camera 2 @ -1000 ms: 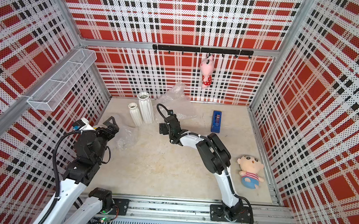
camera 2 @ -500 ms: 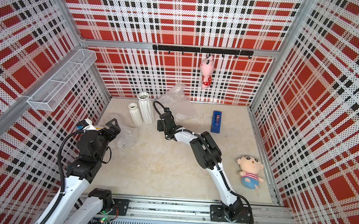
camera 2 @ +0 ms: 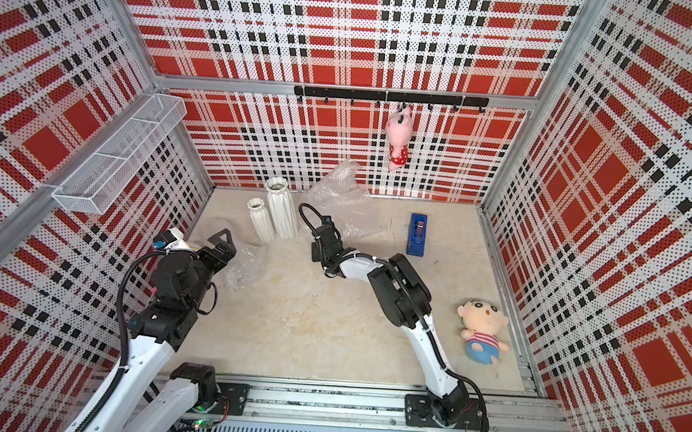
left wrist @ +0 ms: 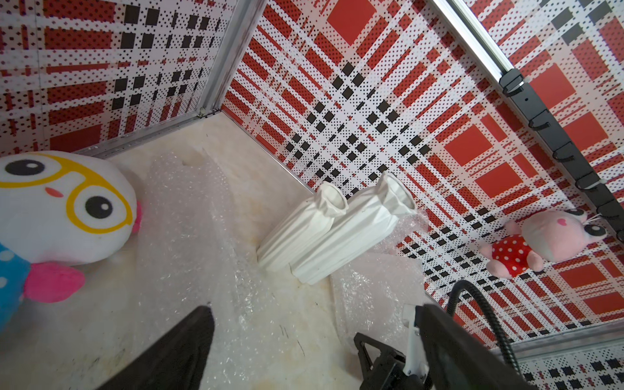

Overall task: Wrap vases in bubble wrap
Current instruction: Move the bubble wrap to the center of the board.

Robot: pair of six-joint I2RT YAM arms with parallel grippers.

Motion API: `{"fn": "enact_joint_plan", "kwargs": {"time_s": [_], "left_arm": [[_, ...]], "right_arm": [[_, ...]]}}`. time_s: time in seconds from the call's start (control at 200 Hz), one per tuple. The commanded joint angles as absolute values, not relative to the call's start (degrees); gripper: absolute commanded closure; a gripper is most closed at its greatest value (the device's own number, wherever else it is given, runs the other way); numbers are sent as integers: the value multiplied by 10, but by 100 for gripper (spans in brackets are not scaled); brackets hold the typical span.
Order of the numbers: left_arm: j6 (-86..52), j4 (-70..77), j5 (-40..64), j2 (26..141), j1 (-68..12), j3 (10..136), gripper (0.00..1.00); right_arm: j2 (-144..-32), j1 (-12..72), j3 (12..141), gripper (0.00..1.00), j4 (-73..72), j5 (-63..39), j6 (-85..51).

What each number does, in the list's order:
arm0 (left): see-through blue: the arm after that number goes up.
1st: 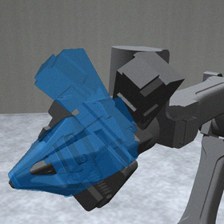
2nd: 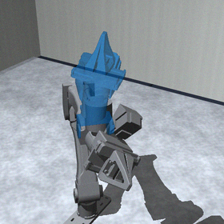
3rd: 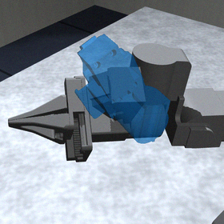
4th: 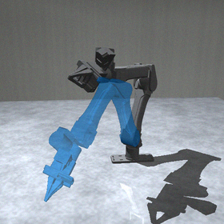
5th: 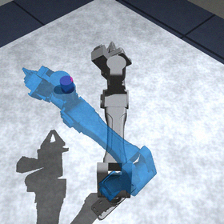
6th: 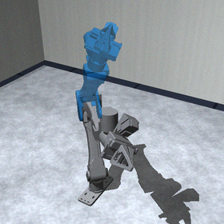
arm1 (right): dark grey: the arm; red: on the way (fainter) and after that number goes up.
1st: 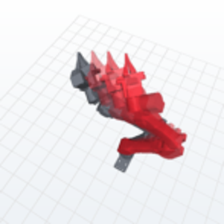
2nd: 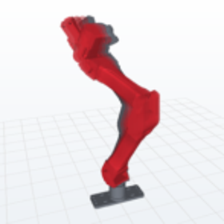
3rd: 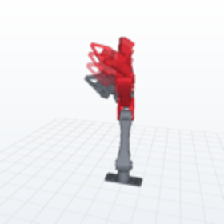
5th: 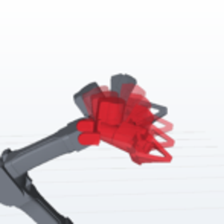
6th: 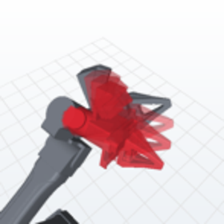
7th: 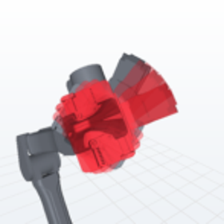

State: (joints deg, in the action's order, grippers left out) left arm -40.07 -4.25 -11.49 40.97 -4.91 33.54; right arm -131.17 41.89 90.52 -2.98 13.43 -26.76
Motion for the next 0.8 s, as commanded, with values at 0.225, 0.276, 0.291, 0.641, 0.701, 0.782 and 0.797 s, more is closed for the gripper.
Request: {"fn": "enact_joint_plan", "kwargs": {"time_s": [0.225, 0.276, 0.291, 0.641, 0.701, 0.782, 0.797], "left_arm": [[-388, -7, -79, 512, -124, 355, 2], [-382, -7, -100, 528, -164, 359, 2], [-382, -8, -105, 533, -175, 360, 2], [-375, 26, -179, 642, -328, 369, 1], [-376, 40, -169, 658, -336, 371, 1], [-380, 62, -140, 684, -339, 373, 1], [-380, 68, -133, 690, -339, 374, 1]], "right_arm": [[-1099, 423, 702, 100, -123, 155, -240], [-1070, 423, 667, 100, -126, 144, -238], [-1061, 423, 656, 100, -127, 143, -238], [-881, 452, 426, 100, -135, 91, -232], [-861, 461, 390, 100, -144, 93, -247], [-849, 472, 346, 100, -170, 92, -263], [-848, 473, 339, 100, -176, 91, -266]]}}
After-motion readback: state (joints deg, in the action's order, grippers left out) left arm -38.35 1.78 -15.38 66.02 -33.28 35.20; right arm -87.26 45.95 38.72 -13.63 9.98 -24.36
